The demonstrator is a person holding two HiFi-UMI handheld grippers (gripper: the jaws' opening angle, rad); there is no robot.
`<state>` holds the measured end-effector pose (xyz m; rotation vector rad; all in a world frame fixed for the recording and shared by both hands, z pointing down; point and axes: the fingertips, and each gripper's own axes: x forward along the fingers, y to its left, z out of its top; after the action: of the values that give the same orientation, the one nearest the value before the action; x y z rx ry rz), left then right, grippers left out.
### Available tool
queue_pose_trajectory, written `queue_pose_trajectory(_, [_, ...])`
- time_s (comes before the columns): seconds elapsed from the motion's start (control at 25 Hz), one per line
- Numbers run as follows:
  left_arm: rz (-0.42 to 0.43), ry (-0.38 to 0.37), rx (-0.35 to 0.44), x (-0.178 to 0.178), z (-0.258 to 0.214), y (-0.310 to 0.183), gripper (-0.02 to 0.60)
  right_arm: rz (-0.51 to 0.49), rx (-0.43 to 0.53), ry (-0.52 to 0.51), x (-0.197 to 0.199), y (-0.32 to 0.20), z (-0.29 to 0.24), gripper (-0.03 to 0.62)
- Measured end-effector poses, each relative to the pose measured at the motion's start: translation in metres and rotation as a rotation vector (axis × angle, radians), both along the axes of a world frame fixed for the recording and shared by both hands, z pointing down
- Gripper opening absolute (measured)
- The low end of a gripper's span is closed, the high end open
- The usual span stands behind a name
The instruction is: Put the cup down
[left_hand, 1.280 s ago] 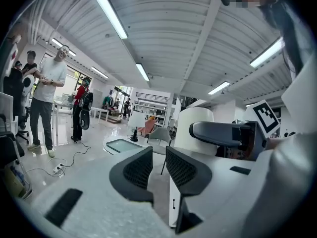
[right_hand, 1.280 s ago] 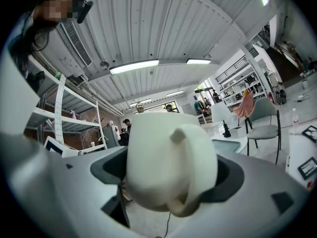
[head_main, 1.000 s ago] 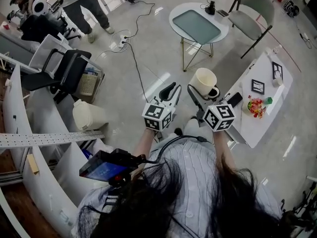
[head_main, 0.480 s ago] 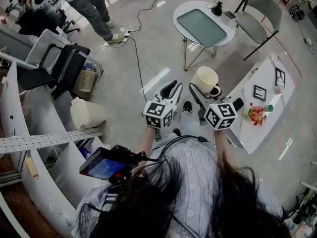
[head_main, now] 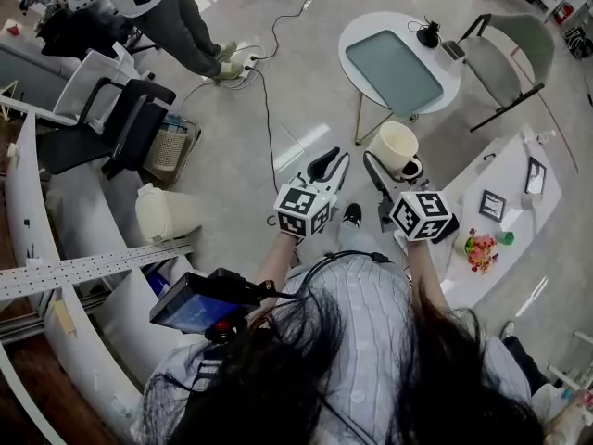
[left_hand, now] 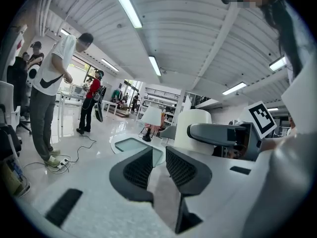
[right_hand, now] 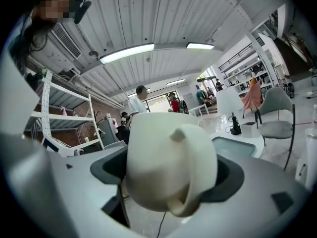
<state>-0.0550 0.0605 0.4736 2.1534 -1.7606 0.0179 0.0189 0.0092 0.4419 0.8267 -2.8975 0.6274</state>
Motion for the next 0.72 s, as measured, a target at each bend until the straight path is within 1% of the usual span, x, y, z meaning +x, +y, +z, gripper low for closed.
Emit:
queue_pose_trajectory(0.36, [0.013, -0.022, -0.026, -0.015, 0.005, -0.079, 0.094, -0.02, -0.03, -0.011, -0.025, -0.078, 0.01, 0.402])
queue_pose_trajectory(0.56, [0.031, -0.036, -0.026, -0.014, 0.007, -0.119, 0.092, -0.015, -0.034, -0.02, -0.023, -0.109, 0.015, 0.402])
queue_pose_trajectory(0.72, [0.041, -0.046, -0.025, -0.014, 0.006, -0.142, 0.094, 0.01, -0.041, -0.025, -0.017, -0.132, 0.018, 0.401])
